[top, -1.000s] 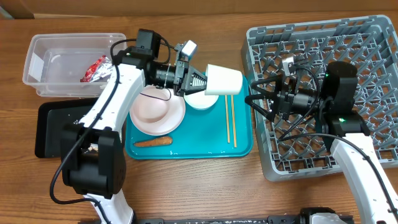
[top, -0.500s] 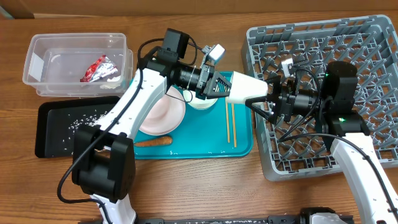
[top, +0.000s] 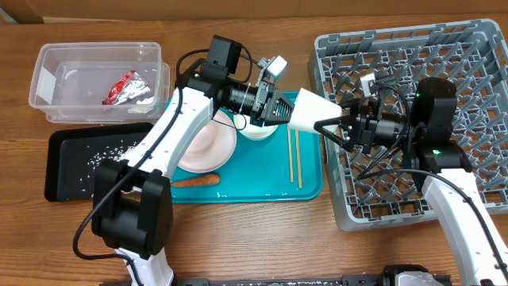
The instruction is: Sort waste into correct bins and load items into the dishwasher
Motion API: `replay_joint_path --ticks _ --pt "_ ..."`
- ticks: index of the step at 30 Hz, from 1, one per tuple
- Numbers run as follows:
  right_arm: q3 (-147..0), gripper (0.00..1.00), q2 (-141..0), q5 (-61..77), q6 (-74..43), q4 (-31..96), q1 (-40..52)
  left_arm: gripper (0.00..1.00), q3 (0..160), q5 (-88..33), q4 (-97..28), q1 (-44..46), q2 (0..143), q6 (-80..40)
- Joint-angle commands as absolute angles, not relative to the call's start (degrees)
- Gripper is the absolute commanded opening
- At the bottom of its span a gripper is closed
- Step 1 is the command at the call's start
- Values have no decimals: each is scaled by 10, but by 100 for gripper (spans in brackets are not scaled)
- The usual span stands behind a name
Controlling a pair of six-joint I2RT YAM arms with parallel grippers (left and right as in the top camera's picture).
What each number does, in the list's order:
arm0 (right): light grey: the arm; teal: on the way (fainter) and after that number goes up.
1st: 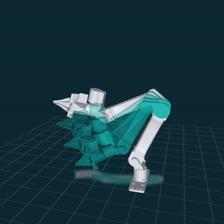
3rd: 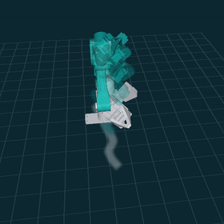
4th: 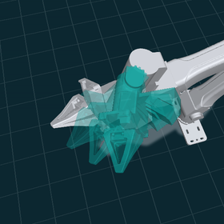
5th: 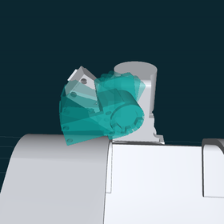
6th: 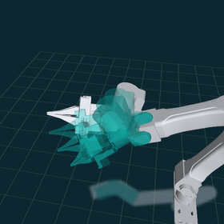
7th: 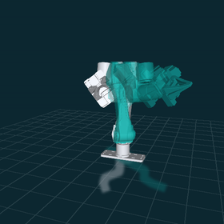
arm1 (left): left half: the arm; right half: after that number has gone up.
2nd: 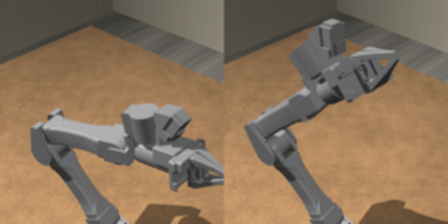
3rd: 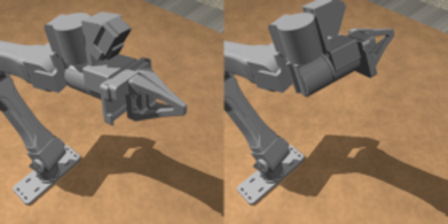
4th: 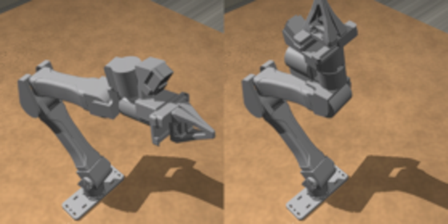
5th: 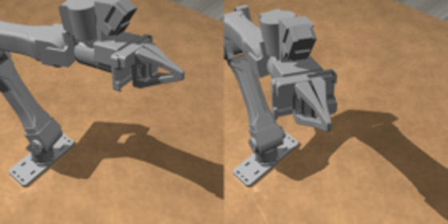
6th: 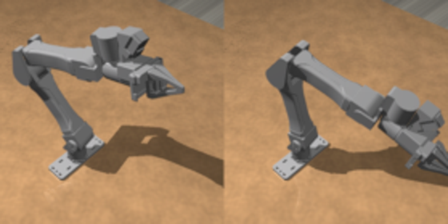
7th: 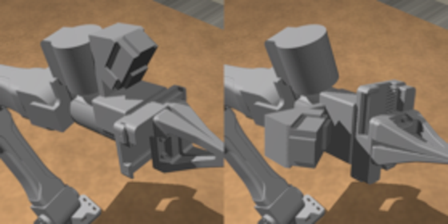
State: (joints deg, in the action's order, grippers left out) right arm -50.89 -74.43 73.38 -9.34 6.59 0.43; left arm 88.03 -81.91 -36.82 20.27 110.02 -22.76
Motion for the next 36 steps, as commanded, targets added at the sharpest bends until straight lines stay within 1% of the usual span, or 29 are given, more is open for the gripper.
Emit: replay_joint_path --ticks 1,2,3,4,6,9,13,16,17,21,24,26,30,36 --pt "-518 61 -741 751 -90 69 6 30 891 -758 -378 203 1094 -231" --pt "-518 61 -741 750 -90 74 6 35 891 -720 -393 203 1094 -229" --pt "-518 60 -741 741 -90 82 6 38 891 -687 -406 202 1094 -224" --pt "-518 55 -741 722 -90 94 6 39 891 -641 -426 200 1094 -214" --pt "-518 51 -741 677 -95 117 6 39 891 -550 -468 194 1093 -205" --pt "-519 50 -739 586 -94 153 -4 39 891 -438 -532 174 1081 -187" --pt "-554 46 -727 489 -93 241 -60 39 891 -292 -631 117 1023 -155" --pt "-617 45 -724 389 -93 351 -123 38 891 -197 -673 69 964 -152" --pt "-632 45 -724 363 -93 377 -137 38 891 -183 -678 61 951 -152" --pt "-711 45 -724 184 -94 507 -225 38 891 -127 -687 20 883 -152" --pt "-719 45 -726 67 -97 540 -279 39 891 -126 -685 7 864 -152" --pt "-719 44 -734 -9 -127 561 -317 39 891 -126 -686 8 866 -152" --pt "-719 44 -764 -65 -159 568 -369 39 891 -127 -685 8 869 -154" --pt "-717 44 -827 -75 -164 583 -380 39 891 -127 -689 8 869 -154"
